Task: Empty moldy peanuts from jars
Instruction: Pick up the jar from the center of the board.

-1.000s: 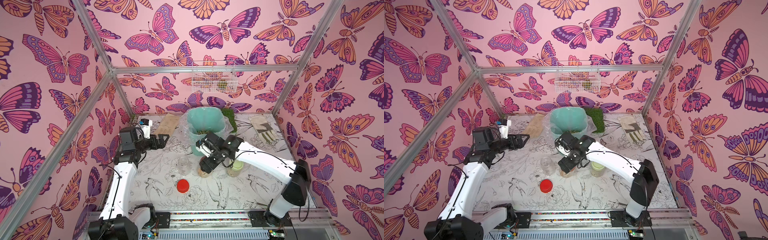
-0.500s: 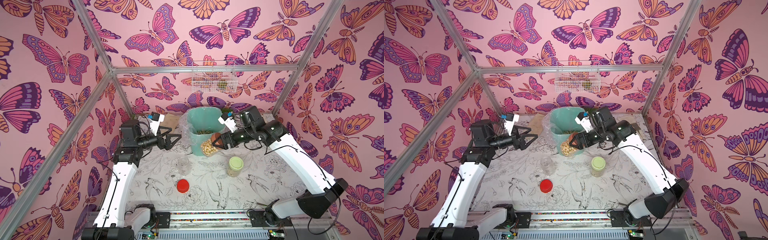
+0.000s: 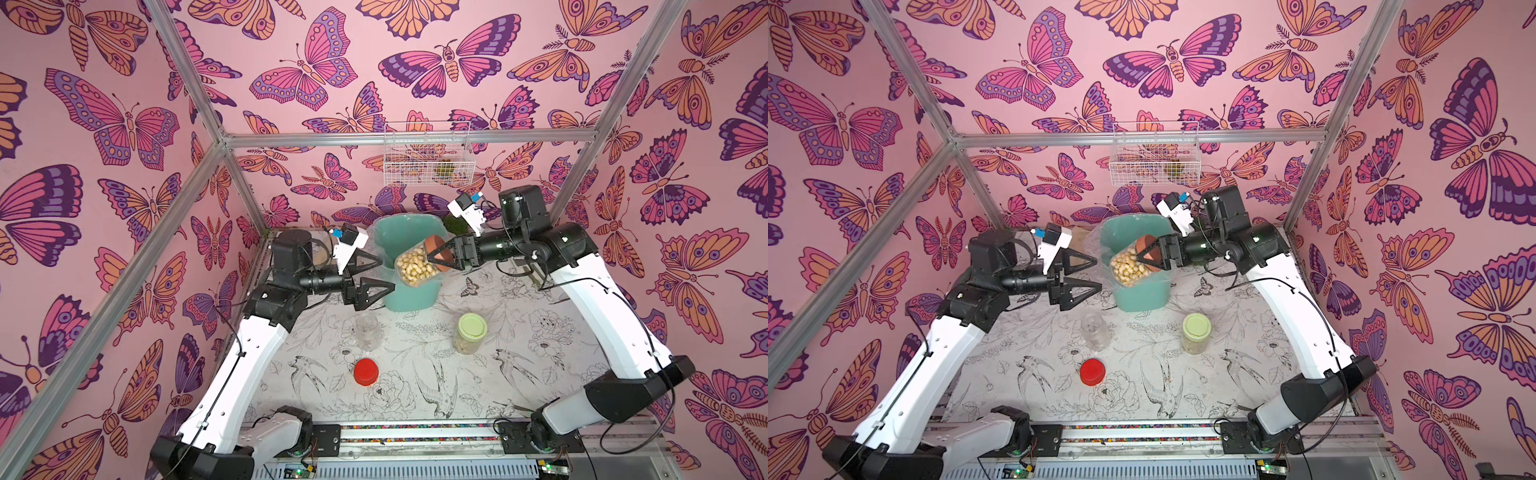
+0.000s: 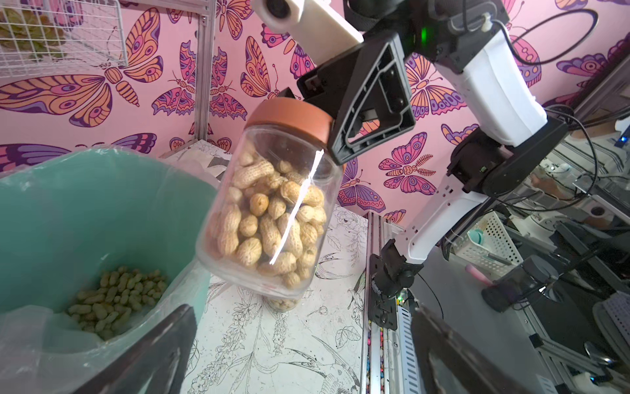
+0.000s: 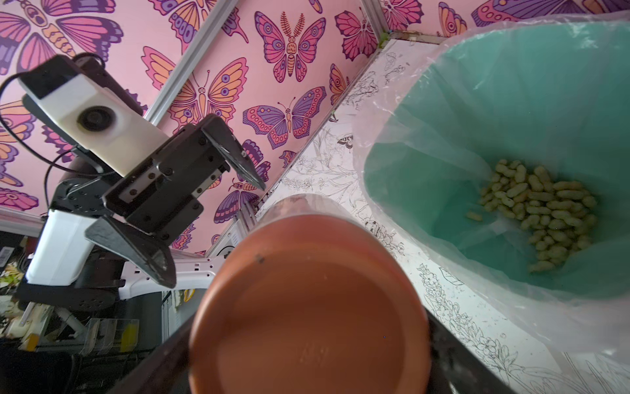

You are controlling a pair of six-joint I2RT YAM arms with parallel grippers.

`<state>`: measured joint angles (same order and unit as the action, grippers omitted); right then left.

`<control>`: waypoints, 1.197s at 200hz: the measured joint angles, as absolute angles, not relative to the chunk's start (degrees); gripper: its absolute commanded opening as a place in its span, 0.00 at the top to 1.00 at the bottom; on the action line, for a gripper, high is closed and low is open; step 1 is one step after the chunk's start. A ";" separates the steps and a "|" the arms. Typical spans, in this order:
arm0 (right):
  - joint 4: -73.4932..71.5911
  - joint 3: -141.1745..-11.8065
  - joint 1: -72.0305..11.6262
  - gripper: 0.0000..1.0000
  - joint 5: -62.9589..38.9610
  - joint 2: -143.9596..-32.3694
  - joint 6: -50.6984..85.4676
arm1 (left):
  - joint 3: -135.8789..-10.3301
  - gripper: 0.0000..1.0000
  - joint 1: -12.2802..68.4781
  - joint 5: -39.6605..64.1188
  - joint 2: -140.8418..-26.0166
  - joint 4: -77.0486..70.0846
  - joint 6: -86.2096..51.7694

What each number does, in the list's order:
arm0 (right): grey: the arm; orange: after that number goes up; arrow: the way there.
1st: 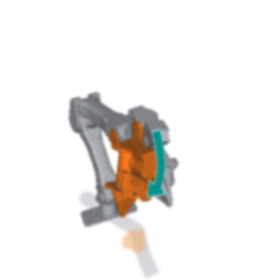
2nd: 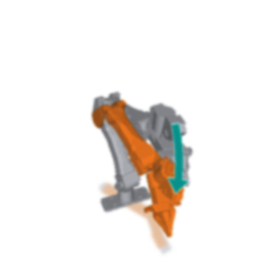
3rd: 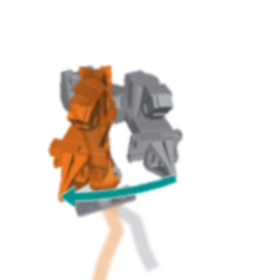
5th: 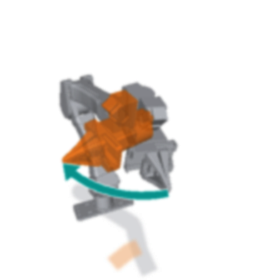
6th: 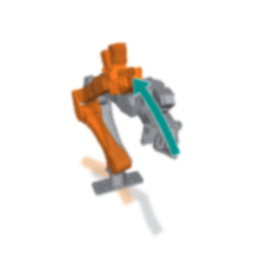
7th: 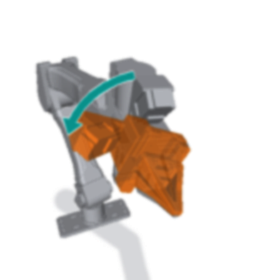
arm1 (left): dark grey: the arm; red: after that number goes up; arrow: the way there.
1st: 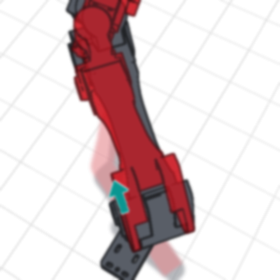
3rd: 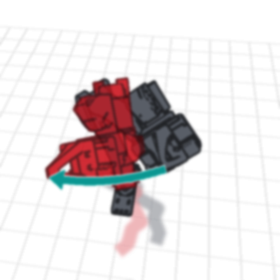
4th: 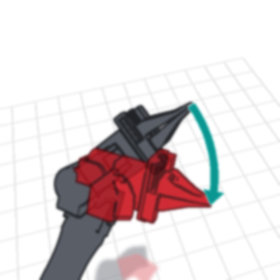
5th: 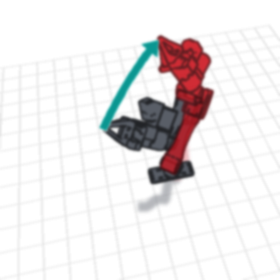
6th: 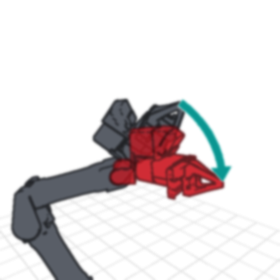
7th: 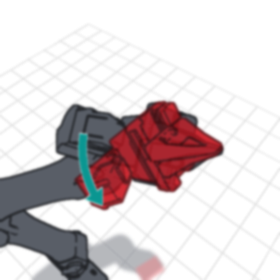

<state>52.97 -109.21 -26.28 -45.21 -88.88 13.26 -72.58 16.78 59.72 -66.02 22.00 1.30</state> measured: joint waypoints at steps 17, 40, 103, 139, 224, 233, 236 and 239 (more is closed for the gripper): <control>53.69 -110.30 -26.28 1.00 -46.72 -90.08 12.62 | -73.17 0.00 18.37 59.44 -67.40 22.06 1.85; 54.76 -110.30 -26.22 1.00 -47.86 -90.56 11.99 | -73.19 0.00 20.10 58.65 -68.84 22.50 2.37; 55.11 -110.32 -26.13 1.00 -50.78 -92.88 11.33 | -73.19 0.00 23.22 55.79 -70.83 22.79 2.66; 55.05 -110.30 -26.24 1.00 -52.58 -93.43 10.59 | -73.19 0.00 23.40 55.44 -71.72 22.72 3.16; 49.43 -105.93 -26.79 1.00 -54.94 -93.30 12.23 | -72.69 0.00 23.70 55.53 -75.11 21.50 2.52; 48.62 -105.27 -27.18 1.00 -54.92 -93.30 12.56 | -72.27 0.00 23.70 55.55 -75.11 20.62 1.91; 48.36 -105.10 -27.29 1.00 -54.94 -93.30 12.67 | -72.16 0.00 23.70 55.53 -75.11 20.34 1.76; 47.99 -104.86 -27.46 1.00 -54.94 -93.30 12.88 | -71.96 0.00 23.70 55.53 -75.11 19.86 1.39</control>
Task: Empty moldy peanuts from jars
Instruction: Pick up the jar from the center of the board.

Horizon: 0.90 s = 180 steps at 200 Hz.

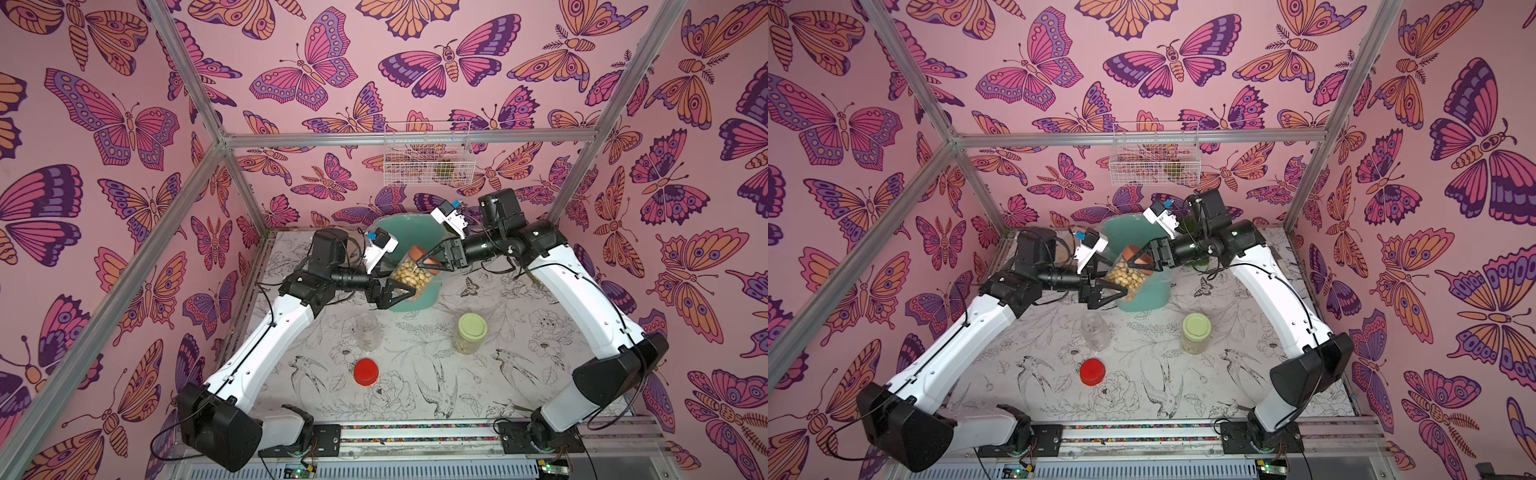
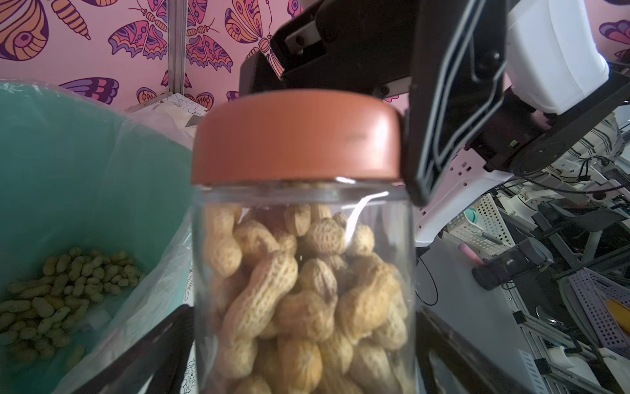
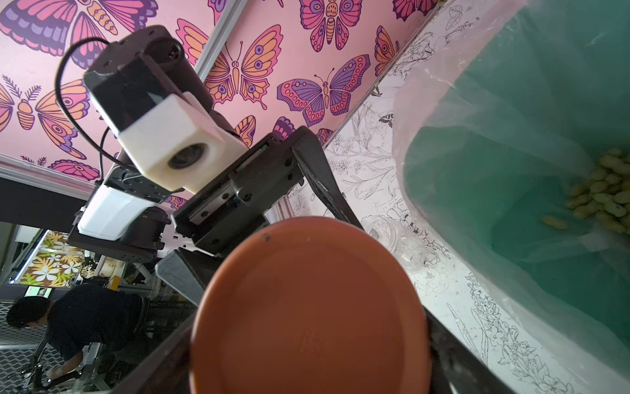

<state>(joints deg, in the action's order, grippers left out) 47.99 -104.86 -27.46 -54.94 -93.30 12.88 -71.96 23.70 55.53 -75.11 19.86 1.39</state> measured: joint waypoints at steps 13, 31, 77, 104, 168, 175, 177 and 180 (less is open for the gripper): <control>46.72 -104.25 -27.99 1.00 -54.96 -93.30 13.56 | -71.33 0.00 23.70 55.53 -75.11 18.59 0.56; 45.17 -103.79 -28.45 1.00 -54.96 -93.30 14.09 | -70.74 0.00 23.70 55.53 -75.13 17.50 -0.38; 42.94 -103.72 -28.45 1.00 -54.94 -93.30 15.09 | -69.54 0.04 23.70 55.55 -75.16 16.29 -1.13; 42.04 -103.24 -28.45 1.00 -54.96 -93.27 15.22 | -69.52 0.10 23.70 55.66 -75.16 16.19 -1.58; 40.07 -101.84 -28.10 1.00 -55.11 -93.14 16.12 | -69.21 0.90 23.70 55.96 -76.01 14.85 -2.50; 40.01 -101.73 -28.10 0.92 -55.09 -93.12 16.12 | -69.08 1.00 23.70 55.96 -75.99 14.74 -2.52; 40.03 -101.71 -28.10 0.88 -55.09 -93.10 16.12 | -69.06 1.00 23.70 55.96 -75.99 14.72 -2.52; 40.01 -101.67 -28.10 0.79 -55.07 -92.99 16.12 | -69.04 1.00 23.70 55.96 -75.99 14.68 -2.52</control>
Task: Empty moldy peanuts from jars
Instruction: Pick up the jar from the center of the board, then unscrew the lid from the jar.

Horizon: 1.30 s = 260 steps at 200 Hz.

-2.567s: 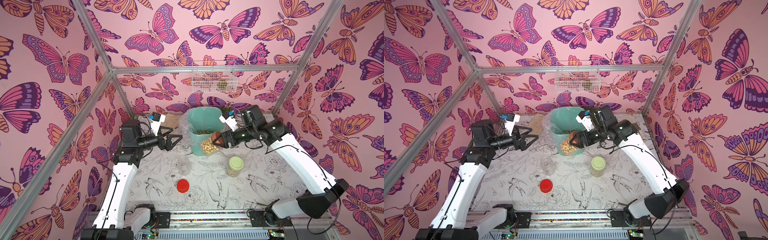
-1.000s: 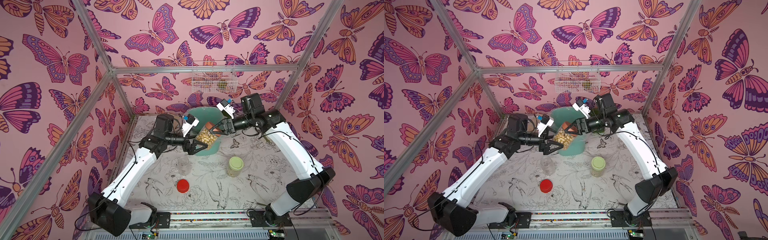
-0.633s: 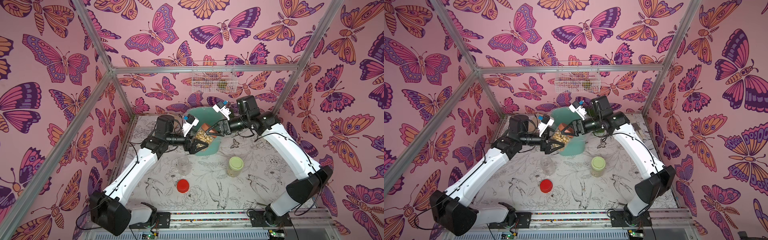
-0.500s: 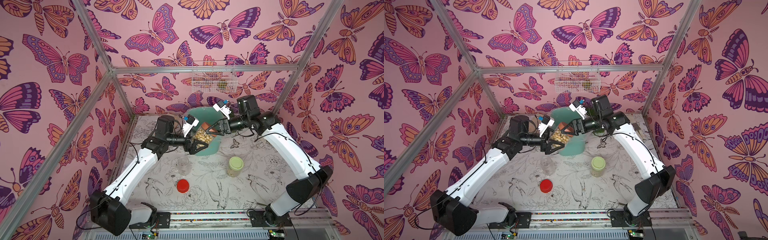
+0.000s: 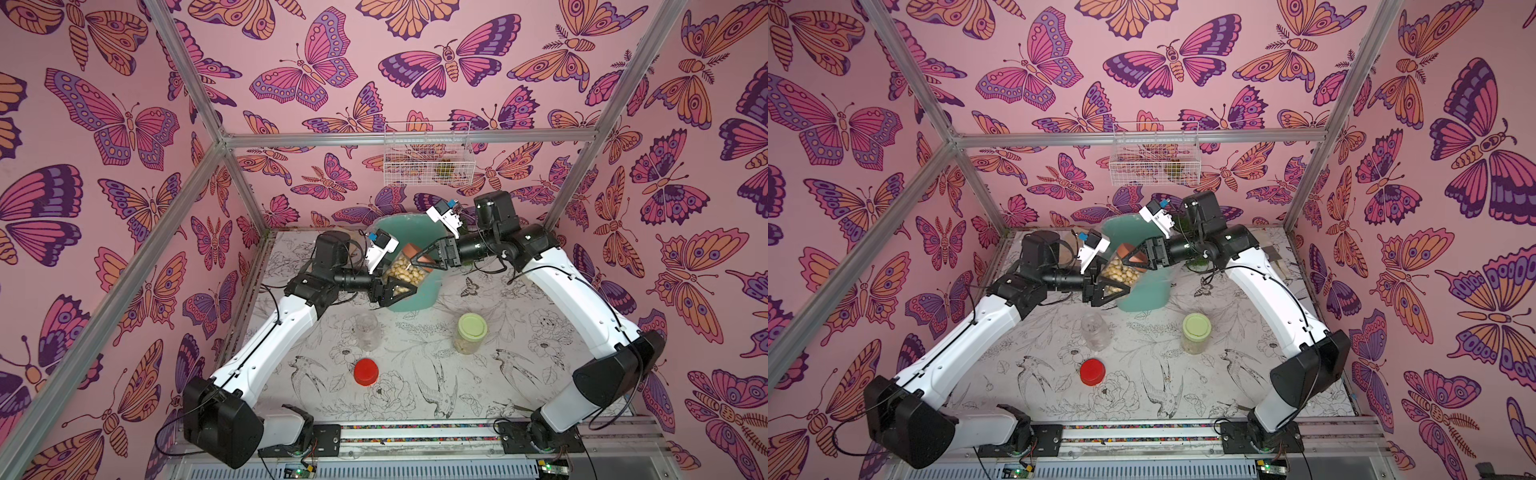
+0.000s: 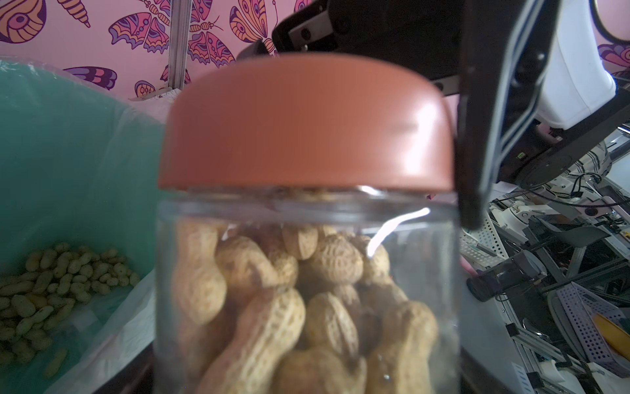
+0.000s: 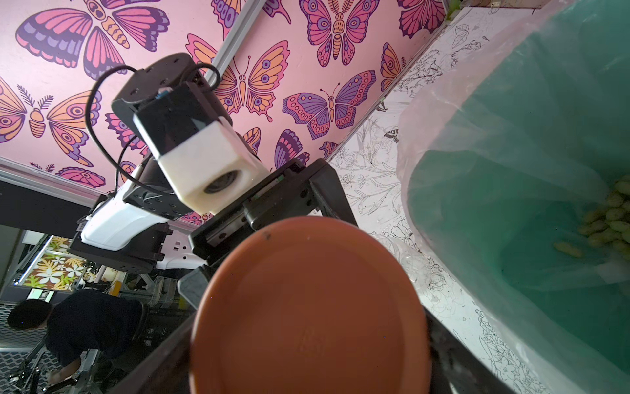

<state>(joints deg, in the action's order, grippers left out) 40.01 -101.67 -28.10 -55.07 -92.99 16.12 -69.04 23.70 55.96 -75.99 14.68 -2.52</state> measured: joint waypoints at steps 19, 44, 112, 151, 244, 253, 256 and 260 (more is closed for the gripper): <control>39.79 -100.71 -27.92 0.35 -54.94 -92.18 16.12 | -68.93 1.00 23.92 56.12 -75.99 14.37 -2.52; 39.57 -99.68 -27.79 0.07 -54.13 -90.80 16.14 | -68.77 1.00 24.27 56.58 -75.96 13.47 -2.44; 40.38 -99.37 -26.83 0.01 -52.73 -89.21 16.51 | -68.18 1.00 23.92 56.55 -75.83 13.78 -2.42; 41.82 -99.44 -26.94 0.01 -52.53 -89.21 16.53 | -67.77 1.00 23.90 56.55 -75.83 13.78 -2.42; 41.80 -101.38 -27.49 0.21 -54.74 -93.10 17.72 | -67.55 1.00 23.75 57.01 -75.83 13.89 -2.50; 42.02 -101.58 -27.49 0.24 -55.09 -93.23 17.21 | -67.55 1.00 23.64 57.06 -75.83 13.78 -2.46; 42.15 -101.69 -27.46 0.25 -55.16 -93.23 16.93 | -67.55 1.00 23.64 57.10 -75.83 13.76 -2.46; 42.33 -101.82 -27.46 0.27 -55.24 -93.27 16.34 | -67.55 1.00 23.64 57.23 -75.83 13.74 -2.48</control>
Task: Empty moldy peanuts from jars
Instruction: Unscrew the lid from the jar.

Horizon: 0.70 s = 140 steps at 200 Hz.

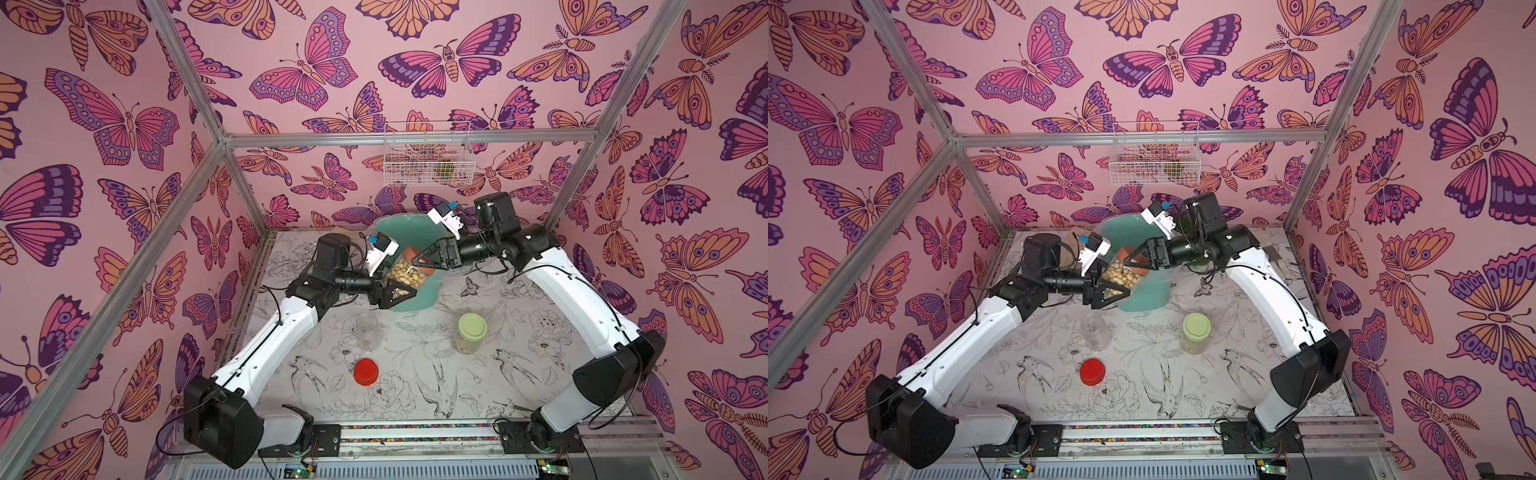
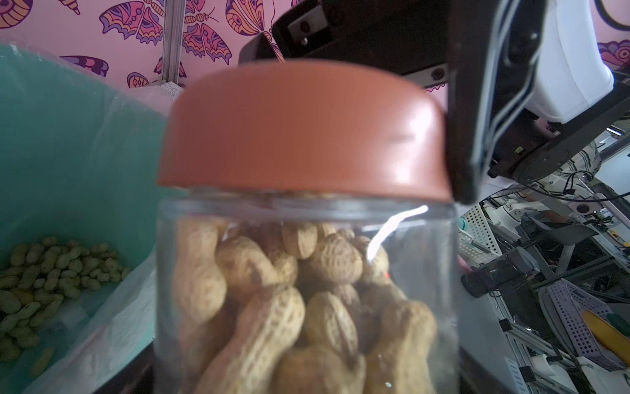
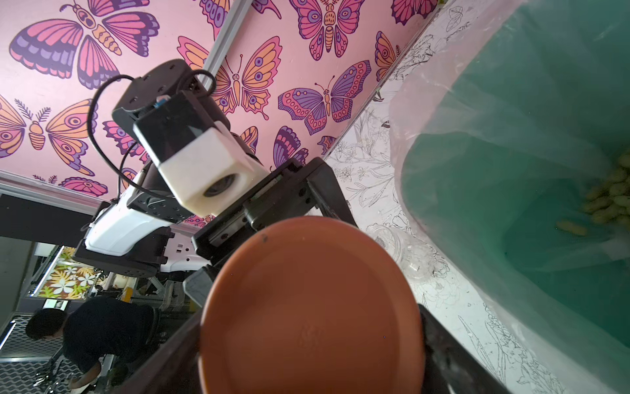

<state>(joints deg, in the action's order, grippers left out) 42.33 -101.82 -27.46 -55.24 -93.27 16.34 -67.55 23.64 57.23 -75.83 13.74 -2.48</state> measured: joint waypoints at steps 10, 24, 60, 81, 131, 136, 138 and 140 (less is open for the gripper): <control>42.85 -102.08 -27.46 0.30 -55.42 -93.30 14.83 | -67.55 1.00 23.64 57.63 -75.83 13.72 -2.46; 43.40 -102.15 -27.35 0.36 -56.34 -93.27 11.81 | -67.55 1.00 23.64 58.39 -75.83 13.74 -2.39; 44.69 -101.47 -25.98 0.31 -61.04 -92.92 -0.10 | -67.55 1.00 23.70 61.14 -75.88 13.45 -1.61; 45.98 -101.30 -25.52 0.18 -63.40 -92.88 -7.16 | -67.55 1.00 23.90 62.54 -75.90 13.39 -1.28; 46.39 -102.50 -24.88 0.01 -64.05 -93.01 -10.85 | -67.55 1.00 23.29 63.53 -75.90 13.56 -2.48; 46.00 -102.61 -24.86 0.01 -64.07 -93.01 -10.07 | -67.55 1.00 23.24 63.44 -75.90 13.54 -2.55; 45.78 -102.67 -24.86 0.01 -64.14 -93.01 -9.65 | -67.55 1.00 23.22 63.40 -75.90 13.54 -2.59; 45.60 -102.72 -24.84 0.01 -64.16 -93.01 -9.17 | -67.55 1.00 23.20 63.37 -75.90 13.54 -2.61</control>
